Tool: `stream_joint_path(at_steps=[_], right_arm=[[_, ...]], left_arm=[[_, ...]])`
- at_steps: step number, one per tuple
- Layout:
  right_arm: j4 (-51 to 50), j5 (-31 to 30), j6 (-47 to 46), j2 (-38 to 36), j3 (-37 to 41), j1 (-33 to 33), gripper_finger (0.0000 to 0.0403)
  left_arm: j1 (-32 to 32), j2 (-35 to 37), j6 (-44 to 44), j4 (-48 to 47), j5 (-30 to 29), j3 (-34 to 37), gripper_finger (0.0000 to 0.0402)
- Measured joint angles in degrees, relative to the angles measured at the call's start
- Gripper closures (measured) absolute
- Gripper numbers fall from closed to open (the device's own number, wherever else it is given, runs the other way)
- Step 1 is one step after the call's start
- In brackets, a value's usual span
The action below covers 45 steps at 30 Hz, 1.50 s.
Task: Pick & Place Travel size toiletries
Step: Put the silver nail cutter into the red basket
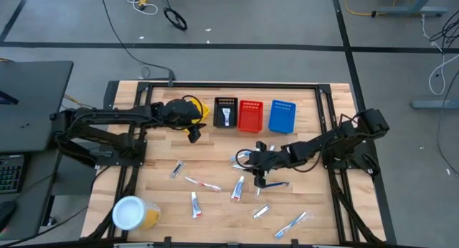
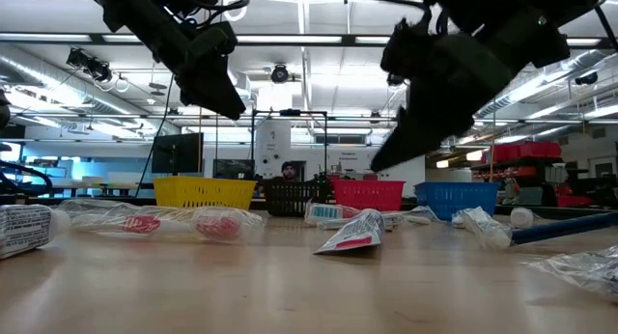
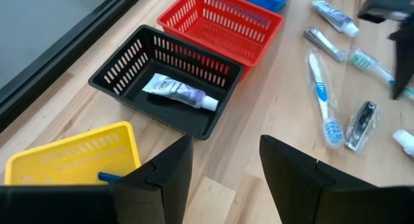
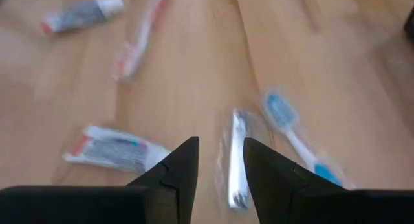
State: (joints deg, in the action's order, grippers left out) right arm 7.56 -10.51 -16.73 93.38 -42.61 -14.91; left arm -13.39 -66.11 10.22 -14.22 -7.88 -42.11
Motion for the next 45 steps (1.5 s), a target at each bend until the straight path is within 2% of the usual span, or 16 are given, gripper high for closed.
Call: stream_joint_path(at_steps=[10, 20, 24, 32, 45], right_arm=[[0.23, -4.33, -0.40, 6.71, 0.00, -0.01, 0.0272], [0.85, -3.01, -3.59, 9.30, -0.07, 0.17, 0.0272], [0.87, -2.98, -3.36, 9.42, -0.07, 0.19, 0.0278], [0.76, -2.83, -3.19, 9.49, -0.07, 0.23, 0.0328], [6.45, -1.33, -0.82, 8.50, 0.15, 0.08, 0.0335]], left_arm=[[-0.02, 0.00, 0.03, 1.75, -0.02, 0.00, 0.0214], [-0.04, 0.00, 0.03, 1.71, -0.02, 0.00, 0.0214], [-0.04, 0.00, 0.06, 1.70, -0.04, 0.00, 0.0214], [-0.04, 0.00, -0.07, 1.71, -0.04, 0.00, 0.0214], [-0.04, 0.00, -0.09, 1.72, -0.04, 0.00, 0.0214]])
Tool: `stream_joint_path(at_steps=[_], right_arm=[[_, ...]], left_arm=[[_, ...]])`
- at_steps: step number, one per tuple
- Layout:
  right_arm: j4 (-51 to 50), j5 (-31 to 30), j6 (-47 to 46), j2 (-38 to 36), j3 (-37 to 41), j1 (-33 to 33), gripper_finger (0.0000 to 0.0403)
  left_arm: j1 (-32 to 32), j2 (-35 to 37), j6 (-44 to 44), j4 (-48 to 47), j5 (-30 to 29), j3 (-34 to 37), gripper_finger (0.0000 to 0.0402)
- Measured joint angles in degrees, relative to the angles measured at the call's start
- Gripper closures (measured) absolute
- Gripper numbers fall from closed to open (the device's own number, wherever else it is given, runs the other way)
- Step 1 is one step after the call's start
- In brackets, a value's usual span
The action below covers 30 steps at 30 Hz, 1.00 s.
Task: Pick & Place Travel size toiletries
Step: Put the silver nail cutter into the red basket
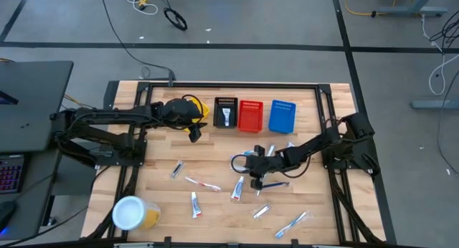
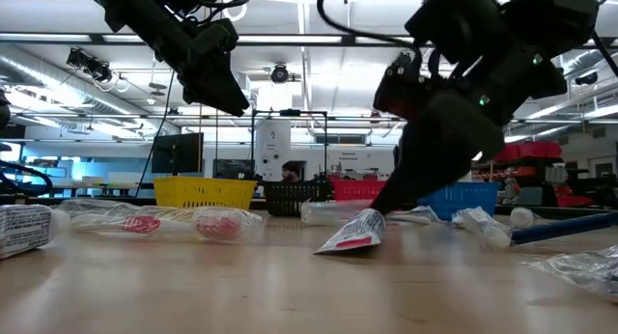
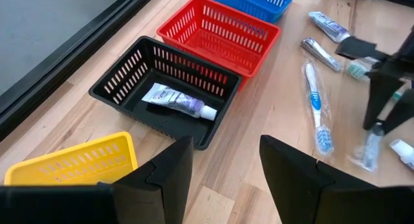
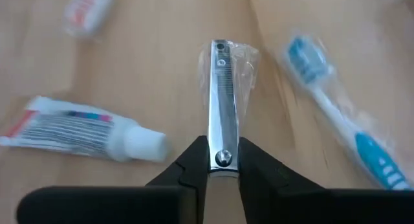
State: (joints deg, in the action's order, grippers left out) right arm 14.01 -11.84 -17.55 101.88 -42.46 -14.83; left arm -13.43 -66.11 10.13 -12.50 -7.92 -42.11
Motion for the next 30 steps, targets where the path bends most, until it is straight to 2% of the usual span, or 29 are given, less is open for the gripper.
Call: stream_joint_path(at_steps=[4, 7, 10, 14, 16, 30], right_arm=[[-0.12, -2.94, 1.58, -2.92, 0.00, 0.13, 0.0335], [0.37, -7.59, 4.44, -6.43, -0.02, 0.15, 0.0335], [-0.01, -16.25, 6.32, -9.58, -0.02, 0.68, 0.0336], [0.19, -31.27, 4.41, -11.29, -0.09, 3.32, 0.0336], [-0.20, -34.21, 2.00, -11.29, -0.09, 5.82, 0.0336], [-6.68, -12.06, -3.77, -10.85, -0.09, 27.51, 0.0335]], left_arm=[[0.00, 0.00, 0.00, 0.03, 0.00, 0.00, 0.0214], [0.00, 0.00, 0.00, 0.01, 0.00, 0.00, 0.0214], [0.00, 0.00, 0.00, 0.07, 0.00, 0.00, 0.0214], [0.00, 0.00, 0.00, 0.13, -0.02, 0.00, 0.0214], [0.01, 0.00, 0.00, 0.14, -0.01, 0.00, 0.0214], [0.02, 0.00, 0.00, 0.41, -0.02, 0.00, 0.0214]])
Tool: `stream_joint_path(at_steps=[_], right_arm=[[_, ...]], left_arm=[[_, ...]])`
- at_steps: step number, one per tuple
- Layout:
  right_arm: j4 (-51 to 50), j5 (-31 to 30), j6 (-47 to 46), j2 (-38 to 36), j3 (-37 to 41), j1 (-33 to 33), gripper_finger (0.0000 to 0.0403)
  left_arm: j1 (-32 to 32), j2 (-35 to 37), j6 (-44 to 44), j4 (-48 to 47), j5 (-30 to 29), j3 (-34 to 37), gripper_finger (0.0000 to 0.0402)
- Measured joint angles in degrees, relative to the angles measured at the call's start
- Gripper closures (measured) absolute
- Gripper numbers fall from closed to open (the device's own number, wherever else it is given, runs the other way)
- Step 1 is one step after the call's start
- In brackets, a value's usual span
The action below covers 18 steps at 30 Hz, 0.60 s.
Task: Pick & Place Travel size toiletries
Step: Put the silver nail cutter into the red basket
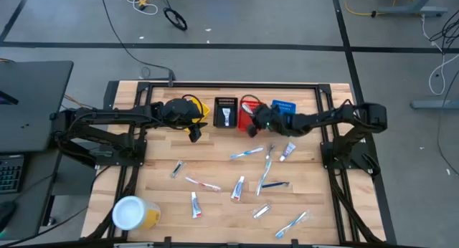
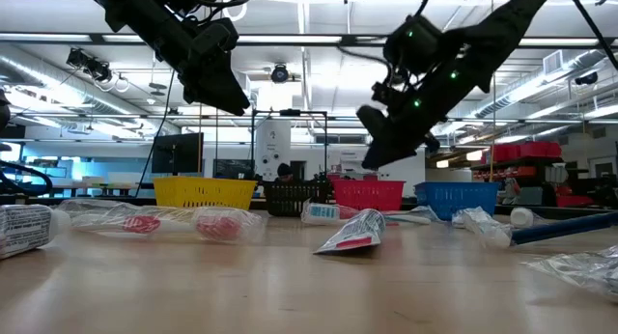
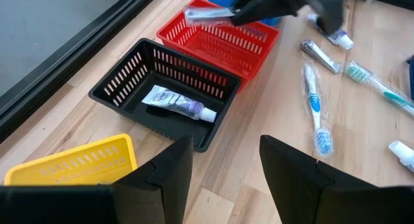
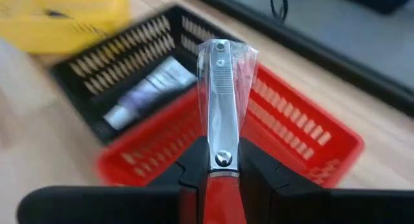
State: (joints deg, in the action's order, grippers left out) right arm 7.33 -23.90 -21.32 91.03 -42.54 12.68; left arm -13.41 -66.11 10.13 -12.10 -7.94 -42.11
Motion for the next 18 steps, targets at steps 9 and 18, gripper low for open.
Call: stream_joint_path(at_steps=[9, 18], right_arm=[[-2.05, 11.23, 5.83, 3.78, -0.02, 6.28, 0.0333], [0.61, 12.64, 12.45, 3.62, -0.02, 6.87, 0.0277]], left_arm=[[0.00, 0.00, 0.00, 0.12, 0.00, 0.00, 0.0214], [0.00, 0.00, -4.21, 0.13, -0.07, 0.00, 0.0214]])
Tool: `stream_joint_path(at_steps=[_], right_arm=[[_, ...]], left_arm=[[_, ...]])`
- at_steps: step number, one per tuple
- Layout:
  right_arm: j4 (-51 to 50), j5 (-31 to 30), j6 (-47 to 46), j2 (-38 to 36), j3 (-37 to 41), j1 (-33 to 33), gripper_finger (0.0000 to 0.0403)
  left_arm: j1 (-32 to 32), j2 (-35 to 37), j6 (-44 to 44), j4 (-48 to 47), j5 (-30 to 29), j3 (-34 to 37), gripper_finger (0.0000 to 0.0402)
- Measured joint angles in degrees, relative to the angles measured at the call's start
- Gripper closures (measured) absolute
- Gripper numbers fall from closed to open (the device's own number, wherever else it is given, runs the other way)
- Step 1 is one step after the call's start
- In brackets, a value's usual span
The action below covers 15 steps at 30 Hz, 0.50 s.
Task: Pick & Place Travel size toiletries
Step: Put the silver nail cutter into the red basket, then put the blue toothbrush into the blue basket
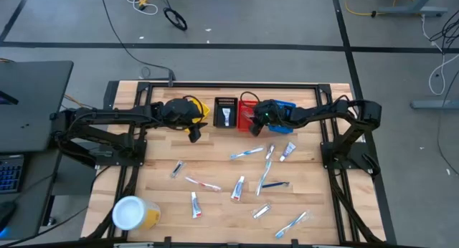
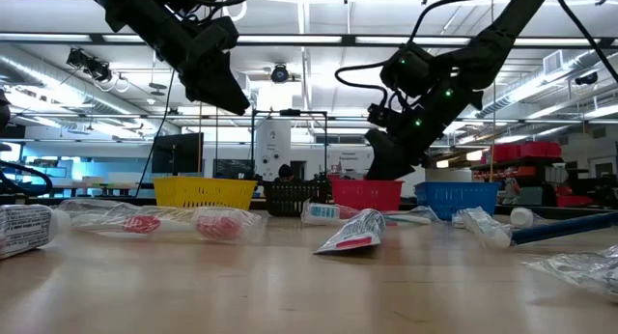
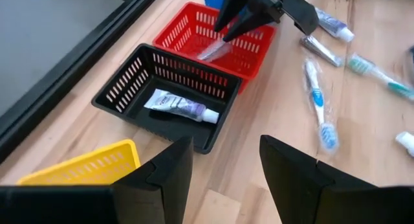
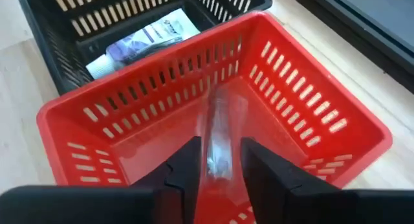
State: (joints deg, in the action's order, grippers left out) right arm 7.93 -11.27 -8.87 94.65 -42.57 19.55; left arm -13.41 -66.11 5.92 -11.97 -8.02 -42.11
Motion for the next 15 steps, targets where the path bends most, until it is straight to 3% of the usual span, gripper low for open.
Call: stream_joint_path(at_steps=[7, 15], right_arm=[[-0.02, 1.57, 2.04, -2.80, 0.00, -1.45, 0.0257], [-0.01, 21.18, 6.81, -8.03, -0.04, -9.74, 0.0256]], left_arm=[[0.00, 0.00, -3.74, 0.00, 0.02, 0.00, 0.0214], [-0.01, 0.01, -4.19, 3.56, -0.31, 0.00, 0.0214]])
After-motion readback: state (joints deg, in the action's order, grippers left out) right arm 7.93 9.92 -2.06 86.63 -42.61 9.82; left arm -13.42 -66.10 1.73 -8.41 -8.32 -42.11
